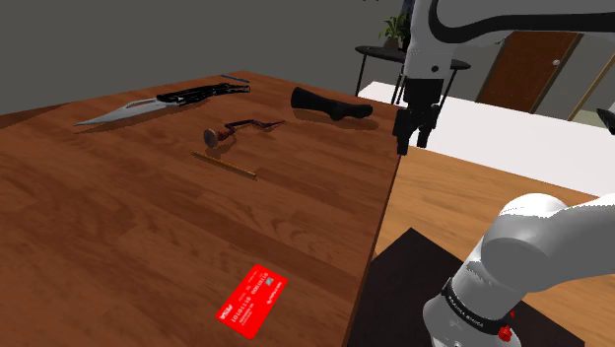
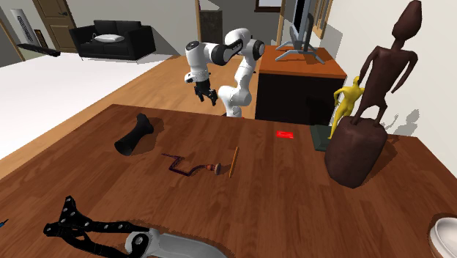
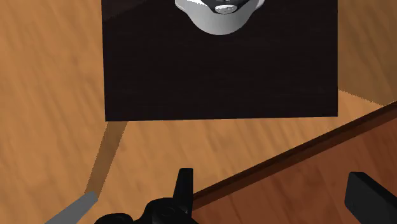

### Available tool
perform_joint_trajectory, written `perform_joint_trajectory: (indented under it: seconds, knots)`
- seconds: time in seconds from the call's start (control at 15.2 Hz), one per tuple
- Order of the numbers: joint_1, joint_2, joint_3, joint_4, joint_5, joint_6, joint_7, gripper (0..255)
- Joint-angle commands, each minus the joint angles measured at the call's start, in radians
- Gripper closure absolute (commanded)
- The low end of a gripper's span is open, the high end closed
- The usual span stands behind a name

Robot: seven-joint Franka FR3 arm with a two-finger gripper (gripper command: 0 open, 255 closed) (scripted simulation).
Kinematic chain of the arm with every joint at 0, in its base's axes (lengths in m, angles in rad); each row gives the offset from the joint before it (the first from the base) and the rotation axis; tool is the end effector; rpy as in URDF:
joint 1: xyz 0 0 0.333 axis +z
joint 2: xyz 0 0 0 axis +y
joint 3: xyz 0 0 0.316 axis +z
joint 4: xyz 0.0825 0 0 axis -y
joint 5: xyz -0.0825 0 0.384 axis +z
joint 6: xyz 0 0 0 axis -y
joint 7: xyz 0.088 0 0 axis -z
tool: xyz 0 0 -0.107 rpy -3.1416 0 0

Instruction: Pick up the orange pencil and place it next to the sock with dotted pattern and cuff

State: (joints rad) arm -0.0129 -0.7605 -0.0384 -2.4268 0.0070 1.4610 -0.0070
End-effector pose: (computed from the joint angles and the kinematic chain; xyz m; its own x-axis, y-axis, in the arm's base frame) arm 0.2961 -0.0168 0.5415 0.9786 -0.0267 -0.2039 -0.0345 -0.9988 -0.0348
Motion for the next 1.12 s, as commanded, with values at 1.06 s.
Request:
perform_joint_trajectory:
  seconds: [1.06]
  knots:
    - [0.131,0.420,0.282,0.318,0.007,0.204,0.167,0]
